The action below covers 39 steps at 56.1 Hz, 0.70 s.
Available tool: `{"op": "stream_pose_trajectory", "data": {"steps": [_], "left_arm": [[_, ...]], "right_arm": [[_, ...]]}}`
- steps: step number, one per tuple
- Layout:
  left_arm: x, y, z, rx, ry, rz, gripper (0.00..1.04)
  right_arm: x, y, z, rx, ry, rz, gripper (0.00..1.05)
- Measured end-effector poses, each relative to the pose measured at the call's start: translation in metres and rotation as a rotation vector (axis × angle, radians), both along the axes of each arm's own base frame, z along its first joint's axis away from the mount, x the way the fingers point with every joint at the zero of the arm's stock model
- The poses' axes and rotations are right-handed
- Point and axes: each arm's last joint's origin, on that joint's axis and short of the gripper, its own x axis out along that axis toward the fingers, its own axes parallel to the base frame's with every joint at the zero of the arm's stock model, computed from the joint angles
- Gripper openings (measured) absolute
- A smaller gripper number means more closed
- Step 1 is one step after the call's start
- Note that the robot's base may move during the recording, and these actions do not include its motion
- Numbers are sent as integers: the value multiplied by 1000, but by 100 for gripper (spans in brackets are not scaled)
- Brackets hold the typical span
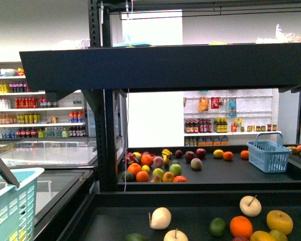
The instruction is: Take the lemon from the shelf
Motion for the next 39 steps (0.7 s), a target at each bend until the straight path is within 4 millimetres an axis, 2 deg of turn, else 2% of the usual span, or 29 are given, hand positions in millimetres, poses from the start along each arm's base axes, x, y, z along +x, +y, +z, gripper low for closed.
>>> {"op": "stream_pose_trajectory", "data": {"steps": [4, 8, 39], "left_arm": [[0, 0, 0, 1, 1, -4, 95], [0, 0, 0, 3, 1, -6, 98], [-1, 1, -2, 9, 9, -23, 97]], "right_arm": [[0, 0, 0, 0, 0, 0, 97], [0, 0, 0, 0, 0, 0, 97], [0, 0, 0, 0, 0, 0, 97]]}}
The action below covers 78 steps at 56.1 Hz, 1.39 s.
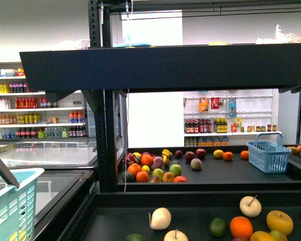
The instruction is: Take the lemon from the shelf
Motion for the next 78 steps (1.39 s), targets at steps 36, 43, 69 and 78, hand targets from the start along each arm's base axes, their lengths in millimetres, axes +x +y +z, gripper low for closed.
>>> {"op": "stream_pose_trajectory", "data": {"steps": [36, 43, 69, 78], "left_arm": [[-81, 16, -8, 269, 131, -27, 97], [-86, 12, -6, 288, 157, -32, 97], [-160, -57, 69, 941, 373, 215, 97], [-210, -100, 78, 1148, 329, 255, 97]], "right_arm": [[0, 0, 0, 0, -1, 2, 97], [0, 0, 0, 0, -1, 1, 97], [0, 0, 0, 0, -1, 1, 97], [0, 0, 0, 0, -1, 1, 97]]}}
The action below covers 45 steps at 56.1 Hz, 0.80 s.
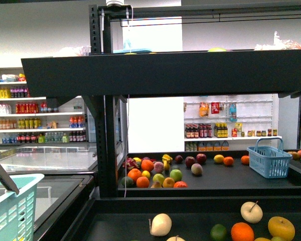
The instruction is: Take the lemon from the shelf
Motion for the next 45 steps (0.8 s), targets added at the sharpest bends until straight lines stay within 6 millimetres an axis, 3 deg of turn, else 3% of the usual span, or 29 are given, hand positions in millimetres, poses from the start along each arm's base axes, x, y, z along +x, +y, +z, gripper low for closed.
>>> {"op": "stream_pose_trajectory", "data": {"steps": [5, 8, 9, 16, 23, 36, 45], "left_arm": [[-25, -21, -4, 53, -13, -18, 97], [-37, -30, -9, 118, -1, -10, 90], [-71, -41, -64, 269, 9, -39, 50], [-72, -37, -88, 283, 13, -51, 26], [-72, -31, -92, 283, 2, -49, 2], [-72, -14, -101, 289, 4, -35, 2], [-73, -14, -110, 290, -1, -38, 2]], "right_arm": [[0, 0, 0, 0, 0, 0, 97], [0, 0, 0, 0, 0, 0, 97], [0, 0, 0, 0, 0, 0, 97], [0, 0, 0, 0, 0, 0, 97], [0, 0, 0, 0, 0, 0, 97], [0, 0, 0, 0, 0, -2, 97], [0, 0, 0, 0, 0, 0, 97]]}}
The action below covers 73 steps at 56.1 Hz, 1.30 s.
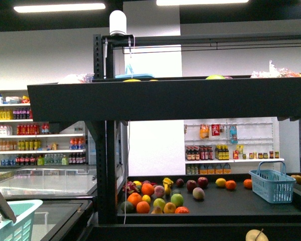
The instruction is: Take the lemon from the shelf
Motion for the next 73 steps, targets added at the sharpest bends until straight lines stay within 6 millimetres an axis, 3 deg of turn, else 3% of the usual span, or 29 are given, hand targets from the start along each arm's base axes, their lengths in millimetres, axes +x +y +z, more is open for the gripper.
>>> {"op": "stream_pose_trajectory", "data": {"steps": [19, 26, 31, 44, 73], "left_arm": [[0, 0, -3, 0, 1, 0, 5], [0, 0, -3, 0, 2, -1, 30], [0, 0, -3, 0, 1, 0, 57], [0, 0, -3, 1, 2, 0, 99], [0, 0, -3, 2, 1, -1, 97]], "right_arm": [[0, 0, 0, 0, 0, 0, 97], [0, 0, 0, 0, 0, 0, 97], [0, 0, 0, 0, 0, 0, 97], [0, 0, 0, 0, 0, 0, 97], [0, 0, 0, 0, 0, 0, 97]]}}
